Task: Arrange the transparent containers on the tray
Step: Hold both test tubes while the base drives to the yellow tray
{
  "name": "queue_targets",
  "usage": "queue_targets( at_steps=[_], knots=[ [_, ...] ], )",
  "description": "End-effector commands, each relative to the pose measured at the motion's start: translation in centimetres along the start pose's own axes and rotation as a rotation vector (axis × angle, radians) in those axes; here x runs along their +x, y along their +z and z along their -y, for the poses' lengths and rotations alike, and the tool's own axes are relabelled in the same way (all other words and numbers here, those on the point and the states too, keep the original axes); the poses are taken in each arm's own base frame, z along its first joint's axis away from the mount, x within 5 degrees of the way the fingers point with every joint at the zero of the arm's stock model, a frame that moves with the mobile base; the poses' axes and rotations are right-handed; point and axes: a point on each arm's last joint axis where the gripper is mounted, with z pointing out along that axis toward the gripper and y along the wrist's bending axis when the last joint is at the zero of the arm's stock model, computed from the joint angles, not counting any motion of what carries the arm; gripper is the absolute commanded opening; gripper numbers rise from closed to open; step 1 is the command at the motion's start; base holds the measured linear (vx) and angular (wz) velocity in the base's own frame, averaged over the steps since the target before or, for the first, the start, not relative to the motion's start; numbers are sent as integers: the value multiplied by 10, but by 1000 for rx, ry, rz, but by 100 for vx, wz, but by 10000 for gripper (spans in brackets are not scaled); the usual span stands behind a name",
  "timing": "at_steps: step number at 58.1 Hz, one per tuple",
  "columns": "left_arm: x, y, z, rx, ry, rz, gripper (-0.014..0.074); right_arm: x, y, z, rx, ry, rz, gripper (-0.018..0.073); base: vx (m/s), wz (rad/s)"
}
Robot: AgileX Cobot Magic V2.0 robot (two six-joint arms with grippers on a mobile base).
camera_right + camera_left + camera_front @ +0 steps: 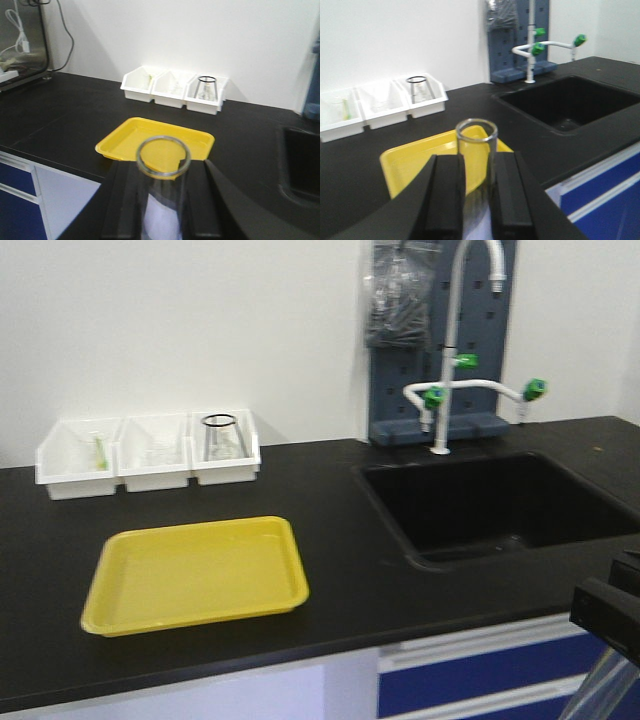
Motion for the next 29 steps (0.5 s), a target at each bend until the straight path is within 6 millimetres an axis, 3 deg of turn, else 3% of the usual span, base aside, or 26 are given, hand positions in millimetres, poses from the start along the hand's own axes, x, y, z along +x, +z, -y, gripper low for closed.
queue_targets(
  at_steps=[1, 29],
  knots=[
    [-19, -3, 3, 30, -3, 109, 114, -16, -3, 1, 13, -14, 109, 57, 20, 44],
    [-19, -3, 3, 30, -3, 109, 114, -16, -3, 1, 13, -14, 109, 57, 23, 30]
  ],
)
